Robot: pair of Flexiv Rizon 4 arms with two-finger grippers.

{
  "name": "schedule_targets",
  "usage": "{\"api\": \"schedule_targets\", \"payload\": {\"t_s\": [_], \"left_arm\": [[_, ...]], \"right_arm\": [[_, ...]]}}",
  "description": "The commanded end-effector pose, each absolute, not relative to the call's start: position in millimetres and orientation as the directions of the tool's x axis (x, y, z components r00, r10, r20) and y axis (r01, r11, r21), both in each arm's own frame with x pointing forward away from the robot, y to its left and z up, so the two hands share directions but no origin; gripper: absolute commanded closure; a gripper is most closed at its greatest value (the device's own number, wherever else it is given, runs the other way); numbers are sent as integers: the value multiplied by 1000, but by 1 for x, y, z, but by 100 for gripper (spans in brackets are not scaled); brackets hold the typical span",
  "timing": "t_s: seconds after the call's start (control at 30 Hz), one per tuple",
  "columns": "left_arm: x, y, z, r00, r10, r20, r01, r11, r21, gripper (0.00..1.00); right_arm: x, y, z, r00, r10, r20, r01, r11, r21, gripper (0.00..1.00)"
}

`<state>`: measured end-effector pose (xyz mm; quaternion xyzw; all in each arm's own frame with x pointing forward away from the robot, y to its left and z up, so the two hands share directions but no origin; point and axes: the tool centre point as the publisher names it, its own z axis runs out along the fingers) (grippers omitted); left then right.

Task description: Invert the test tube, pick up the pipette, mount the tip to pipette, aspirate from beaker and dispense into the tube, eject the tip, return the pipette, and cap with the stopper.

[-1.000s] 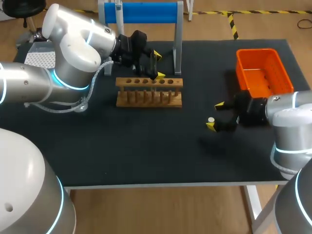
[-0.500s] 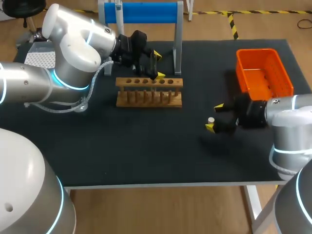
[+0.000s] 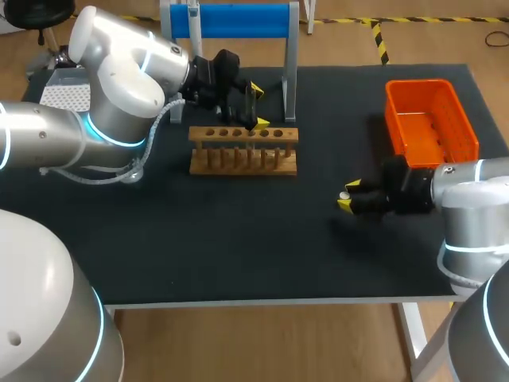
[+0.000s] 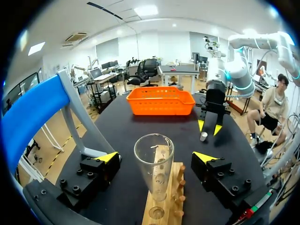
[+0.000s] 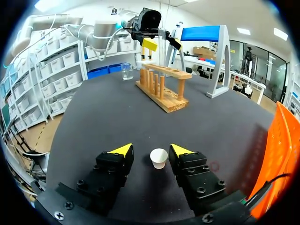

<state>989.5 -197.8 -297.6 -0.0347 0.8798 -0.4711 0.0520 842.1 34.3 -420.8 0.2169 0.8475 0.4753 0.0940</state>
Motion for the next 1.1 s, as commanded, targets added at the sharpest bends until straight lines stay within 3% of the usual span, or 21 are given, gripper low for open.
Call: {"api": "schedule_targets", "payload": {"t_s": [0.03, 0.27, 1.1], "left_arm": [[991, -198, -298, -993, -108, -57, -13, 555, -832, 0], [991, -198, -298, -993, -108, -57, -13, 555, -832, 0], [991, -198, -298, -993, -108, -57, -13, 555, -832, 0]], "right_arm": [[841, 37, -424, -885, 464, 43, 278, 452, 848, 51], [843, 38, -426, -883, 468, 38, 278, 456, 845, 47], [851, 34, -432, -875, 483, 30, 284, 462, 840, 54]]}}
